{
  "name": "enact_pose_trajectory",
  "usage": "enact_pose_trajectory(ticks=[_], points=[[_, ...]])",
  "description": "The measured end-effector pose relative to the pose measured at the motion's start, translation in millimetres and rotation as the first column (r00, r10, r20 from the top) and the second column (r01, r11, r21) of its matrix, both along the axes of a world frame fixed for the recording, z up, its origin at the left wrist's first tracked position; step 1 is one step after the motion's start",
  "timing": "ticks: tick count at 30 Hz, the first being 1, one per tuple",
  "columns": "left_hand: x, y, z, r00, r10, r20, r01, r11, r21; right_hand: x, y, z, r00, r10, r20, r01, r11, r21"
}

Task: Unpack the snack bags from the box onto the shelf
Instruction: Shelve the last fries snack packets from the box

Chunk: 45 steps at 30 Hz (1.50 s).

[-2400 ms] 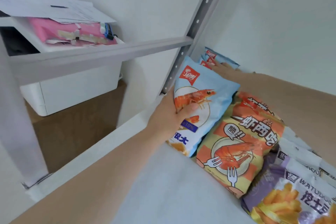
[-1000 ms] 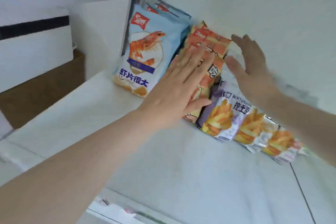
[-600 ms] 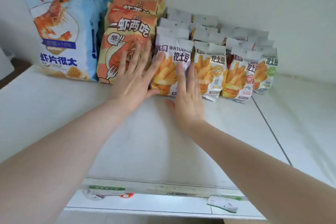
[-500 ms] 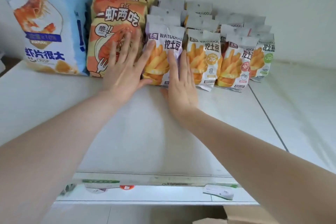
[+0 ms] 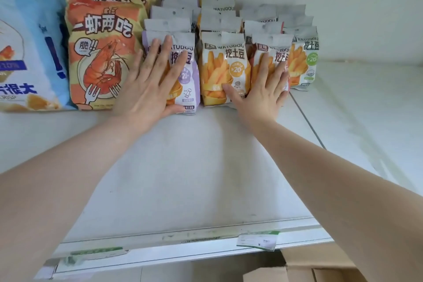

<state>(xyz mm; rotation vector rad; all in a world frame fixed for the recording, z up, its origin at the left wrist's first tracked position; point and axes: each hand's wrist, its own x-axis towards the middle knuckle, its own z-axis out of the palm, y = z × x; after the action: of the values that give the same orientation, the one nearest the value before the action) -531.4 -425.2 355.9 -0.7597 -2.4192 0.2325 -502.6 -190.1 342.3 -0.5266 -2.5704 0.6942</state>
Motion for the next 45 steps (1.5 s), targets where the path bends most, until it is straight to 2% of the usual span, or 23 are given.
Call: enact_pose_trajectory(ticks=[6, 12, 17, 22, 25, 29, 32, 39, 45], points=[[7.8, -0.7, 9.3, 0.999, 0.003, 0.042, -0.004, 1.0, 0.001, 8.5, 1.2, 6.9, 1.0, -0.004, -0.022, 0.004, 1.0, 0.007], [48.2, 15.8, 43.1, 0.994, -0.018, 0.111, 0.003, 0.991, 0.133, 47.9, 2.0, 33.9, 0.997, 0.078, 0.004, -0.078, 0.995, 0.057], [123.4, 39.0, 86.9, 0.959, 0.011, 0.284, -0.085, 0.964, 0.251, 108.8, 3.2, 77.6, 0.975, 0.202, 0.089, -0.213, 0.968, 0.131], [223.2, 56.8, 117.0, 0.867, 0.0, 0.498, -0.235, 0.882, 0.409, 188.9, 5.7, 125.9, 0.953, 0.257, 0.162, -0.283, 0.945, 0.165], [267.6, 60.7, 128.6, 0.829, -0.031, 0.559, -0.299, 0.82, 0.488, 237.6, 9.1, 145.1, 0.946, 0.26, 0.191, -0.293, 0.941, 0.167], [338.8, 64.9, 132.4, 0.8, -0.065, 0.596, -0.331, 0.782, 0.529, 327.0, 21.7, 147.6, 0.939, 0.221, 0.263, -0.254, 0.962, 0.099], [385.2, 78.4, 115.8, 0.764, -0.159, 0.625, -0.293, 0.778, 0.556, 393.7, 34.5, 128.2, 0.935, 0.151, 0.32, -0.171, 0.985, 0.036], [464.7, 120.1, 76.6, 0.59, -0.258, 0.765, -0.208, 0.867, 0.453, 518.4, 70.0, 88.5, 0.883, -0.069, 0.464, 0.064, 0.998, 0.027], [513.1, 154.9, 48.2, 0.417, -0.265, 0.869, -0.231, 0.894, 0.383, 589.6, 107.3, 64.7, 0.83, -0.137, 0.541, 0.176, 0.984, -0.02]])
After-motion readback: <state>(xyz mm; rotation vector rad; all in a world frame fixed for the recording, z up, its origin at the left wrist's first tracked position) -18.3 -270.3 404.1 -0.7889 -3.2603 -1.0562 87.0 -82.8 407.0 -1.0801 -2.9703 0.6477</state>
